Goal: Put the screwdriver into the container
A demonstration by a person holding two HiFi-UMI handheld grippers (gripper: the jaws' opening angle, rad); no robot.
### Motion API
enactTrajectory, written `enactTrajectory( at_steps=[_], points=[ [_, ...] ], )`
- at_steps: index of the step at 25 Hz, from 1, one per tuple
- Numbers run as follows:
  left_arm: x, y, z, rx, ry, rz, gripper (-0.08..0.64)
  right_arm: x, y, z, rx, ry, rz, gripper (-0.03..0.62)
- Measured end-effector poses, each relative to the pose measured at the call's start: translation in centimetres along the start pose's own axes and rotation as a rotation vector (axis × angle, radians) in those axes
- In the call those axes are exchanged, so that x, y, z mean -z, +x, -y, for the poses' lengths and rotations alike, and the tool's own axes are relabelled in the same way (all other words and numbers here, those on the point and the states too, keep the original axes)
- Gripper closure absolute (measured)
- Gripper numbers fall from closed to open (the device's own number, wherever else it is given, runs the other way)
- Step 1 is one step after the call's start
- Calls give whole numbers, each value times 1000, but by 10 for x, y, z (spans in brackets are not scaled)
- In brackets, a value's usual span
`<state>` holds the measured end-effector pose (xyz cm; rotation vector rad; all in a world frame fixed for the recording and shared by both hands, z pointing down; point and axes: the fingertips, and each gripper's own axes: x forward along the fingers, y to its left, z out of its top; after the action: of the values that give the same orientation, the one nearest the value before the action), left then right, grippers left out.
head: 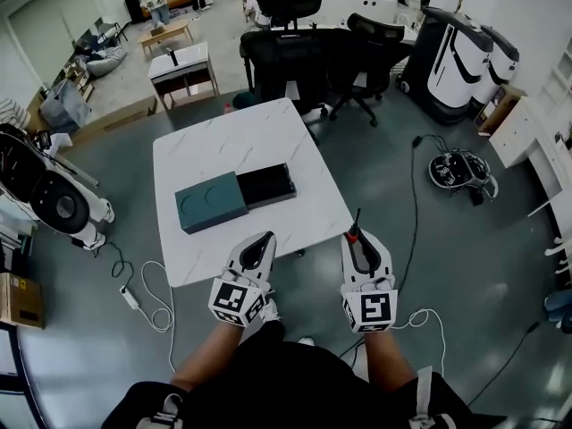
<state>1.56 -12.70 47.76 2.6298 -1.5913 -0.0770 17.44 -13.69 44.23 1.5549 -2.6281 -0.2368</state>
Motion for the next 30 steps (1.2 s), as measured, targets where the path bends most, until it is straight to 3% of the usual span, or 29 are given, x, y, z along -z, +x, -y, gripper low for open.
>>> enactTrajectory(
  at_steps=[10, 19, 25, 30],
  points=[
    [-15, 36, -70, -13, 19, 10, 554, -3, 102, -6, 3, 2, -35, 488],
    [-22, 46, -120, -9, 43, 24, 554, 7, 150, -21, -5, 18, -59, 488],
    [-10, 59, -141, -74, 56, 11, 554, -2, 176, -19, -68, -49, -47, 488],
    [-7, 83, -150, -140, 57, -3, 554, -3, 204, -2, -136, -39, -14, 488]
  ],
)
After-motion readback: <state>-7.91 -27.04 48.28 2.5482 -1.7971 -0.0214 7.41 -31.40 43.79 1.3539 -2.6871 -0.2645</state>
